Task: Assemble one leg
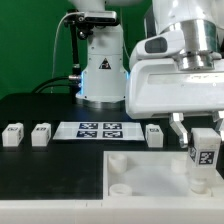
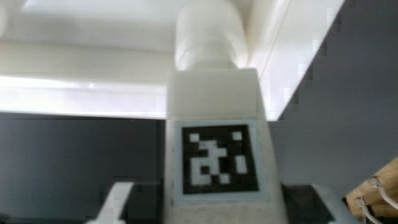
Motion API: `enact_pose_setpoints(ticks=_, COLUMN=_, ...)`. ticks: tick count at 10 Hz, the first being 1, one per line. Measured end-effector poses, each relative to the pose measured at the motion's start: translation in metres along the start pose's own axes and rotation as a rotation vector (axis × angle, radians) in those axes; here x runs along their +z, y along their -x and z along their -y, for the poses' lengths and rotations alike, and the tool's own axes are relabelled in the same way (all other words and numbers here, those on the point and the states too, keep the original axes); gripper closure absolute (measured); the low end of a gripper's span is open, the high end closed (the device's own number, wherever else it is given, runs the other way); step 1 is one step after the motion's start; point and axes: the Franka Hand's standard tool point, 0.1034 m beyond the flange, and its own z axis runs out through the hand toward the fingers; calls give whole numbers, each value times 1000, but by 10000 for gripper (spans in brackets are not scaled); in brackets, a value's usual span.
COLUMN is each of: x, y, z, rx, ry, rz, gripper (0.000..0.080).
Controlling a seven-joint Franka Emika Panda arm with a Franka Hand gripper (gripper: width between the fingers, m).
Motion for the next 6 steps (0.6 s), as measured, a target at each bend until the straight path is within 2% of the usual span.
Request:
enact_pose_setpoints(ticks=4, x=9, y=8, z=-1, rx=-2, ry=4, rz=13, gripper=508)
enact_pose_setpoints(ticks=6, x=11, y=7, z=-4, rx=-4, ry=16, rz=-19, gripper=508)
